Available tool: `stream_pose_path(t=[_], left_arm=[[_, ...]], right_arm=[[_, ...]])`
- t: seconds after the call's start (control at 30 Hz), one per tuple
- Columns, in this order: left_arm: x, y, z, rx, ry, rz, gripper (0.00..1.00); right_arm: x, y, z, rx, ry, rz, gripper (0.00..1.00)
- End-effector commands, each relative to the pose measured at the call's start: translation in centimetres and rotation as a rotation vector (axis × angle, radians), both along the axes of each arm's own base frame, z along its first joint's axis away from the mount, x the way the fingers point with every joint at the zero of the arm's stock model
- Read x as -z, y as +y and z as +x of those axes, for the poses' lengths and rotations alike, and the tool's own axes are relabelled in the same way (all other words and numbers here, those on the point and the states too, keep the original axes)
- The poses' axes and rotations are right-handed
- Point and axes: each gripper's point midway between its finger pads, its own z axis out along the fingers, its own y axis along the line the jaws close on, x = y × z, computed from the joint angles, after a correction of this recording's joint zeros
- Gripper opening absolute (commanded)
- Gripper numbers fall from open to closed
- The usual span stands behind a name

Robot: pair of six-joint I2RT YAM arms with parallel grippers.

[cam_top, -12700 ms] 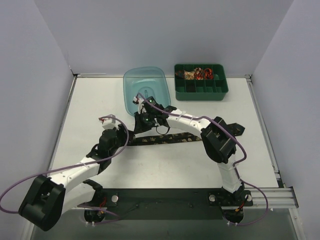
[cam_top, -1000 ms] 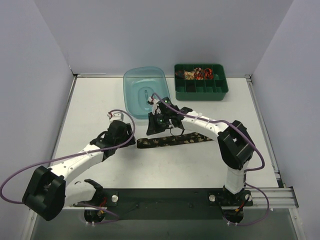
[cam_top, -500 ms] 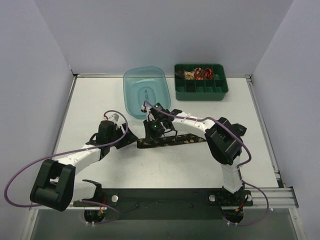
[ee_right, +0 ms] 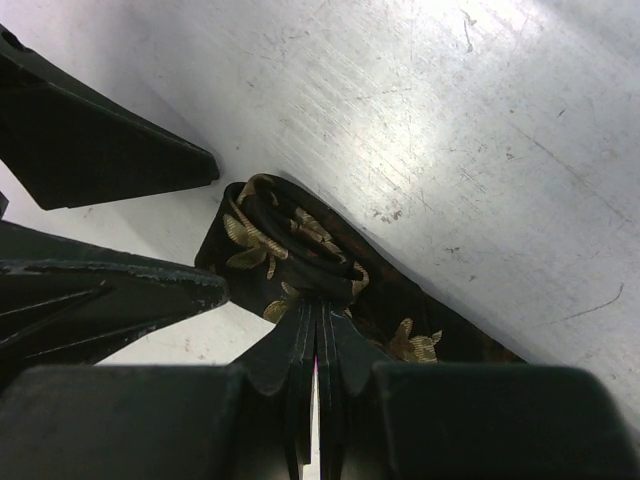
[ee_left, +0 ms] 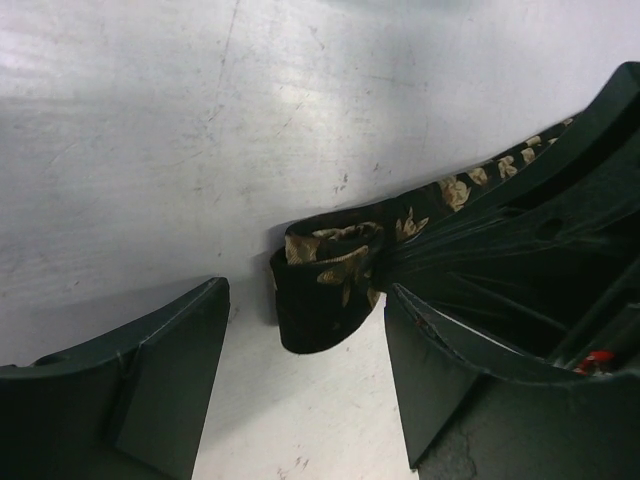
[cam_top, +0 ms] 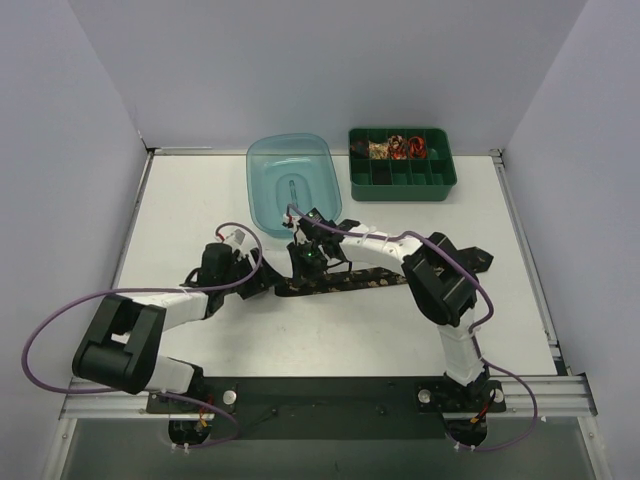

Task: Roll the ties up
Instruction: Roll the tie at the center of the board.

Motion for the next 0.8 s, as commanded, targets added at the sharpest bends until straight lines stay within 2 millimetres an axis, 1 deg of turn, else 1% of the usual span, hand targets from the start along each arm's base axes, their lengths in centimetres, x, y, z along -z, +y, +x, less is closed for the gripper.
stream_pose_path(t=[0.0, 0.2, 0.37, 0.43, 0.53, 0.57, 0.6, 0.77], left_arm=[[-0.1, -0.8, 0.8, 0.012, -0.029, -0.056, 0.73], [0.7, -1.1, 0.7, 0.018, -0.014, -0.060, 0.72], [0.9, -1.5, 0.4, 0.031, -0.006, -0.076, 0.66], [1.3, -1.5, 0.1, 0.029, 0.004, -0.076, 0.64], [1.7, -1.4, -0.2, 0.023, 0.013, -0.081, 0.59], [1.5, -1.5, 0.0, 0.023, 0.003, -0.092, 0.58], [1.7, -1.6, -0.2, 0.027, 0.010, -0.097, 0.54], [2.3, -2.3, -0.2, 0.036, 0.012, -0.123, 0.54]], right_arm=[[-0.2, 0.2, 0.4, -0.004, -0.015, -0.018, 0.00], [0.3, 0.0, 0.5, 0.005, -0.012, -0.031, 0.00], [0.9, -0.3, 0.9, 0.031, 0.001, -0.040, 0.00], [1.0, -0.3, 1.0, 0.040, 0.006, -0.043, 0.00], [1.6, -0.6, 1.3, 0.056, 0.017, -0.053, 0.00], [1.7, -0.7, 1.3, 0.059, 0.021, -0.054, 0.00], [1.7, -0.7, 1.2, 0.058, 0.023, -0.052, 0.00], [2.0, -0.7, 1.2, 0.058, 0.032, -0.054, 0.00]])
